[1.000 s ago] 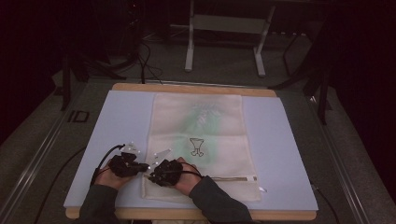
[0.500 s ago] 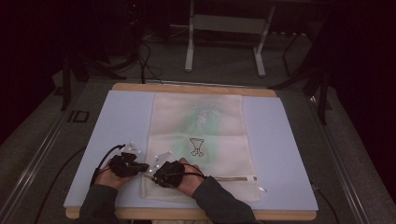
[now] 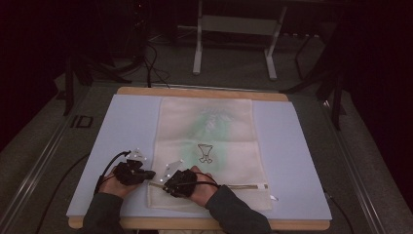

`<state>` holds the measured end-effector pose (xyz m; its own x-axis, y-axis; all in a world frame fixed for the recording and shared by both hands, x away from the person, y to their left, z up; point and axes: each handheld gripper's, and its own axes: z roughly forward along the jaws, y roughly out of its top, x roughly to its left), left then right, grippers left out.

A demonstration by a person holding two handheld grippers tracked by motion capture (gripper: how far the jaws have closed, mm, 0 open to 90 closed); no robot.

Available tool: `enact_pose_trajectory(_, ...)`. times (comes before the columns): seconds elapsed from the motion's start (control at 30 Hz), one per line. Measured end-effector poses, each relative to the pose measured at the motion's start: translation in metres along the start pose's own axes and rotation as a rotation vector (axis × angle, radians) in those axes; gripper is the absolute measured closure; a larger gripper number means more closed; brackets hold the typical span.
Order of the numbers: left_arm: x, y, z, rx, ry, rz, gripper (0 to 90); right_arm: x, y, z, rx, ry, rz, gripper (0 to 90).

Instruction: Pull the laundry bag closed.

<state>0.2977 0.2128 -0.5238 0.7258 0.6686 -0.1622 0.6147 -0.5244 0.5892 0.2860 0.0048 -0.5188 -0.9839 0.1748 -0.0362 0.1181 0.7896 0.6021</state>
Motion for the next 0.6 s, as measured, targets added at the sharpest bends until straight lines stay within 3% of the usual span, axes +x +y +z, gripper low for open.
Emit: enact_pose_trajectory(0.6,-0.001,0.000,0.000,0.002,0.006,0.009,89.9,-0.003,-0.015,-0.016,0.017,0.000,0.011,82.2)
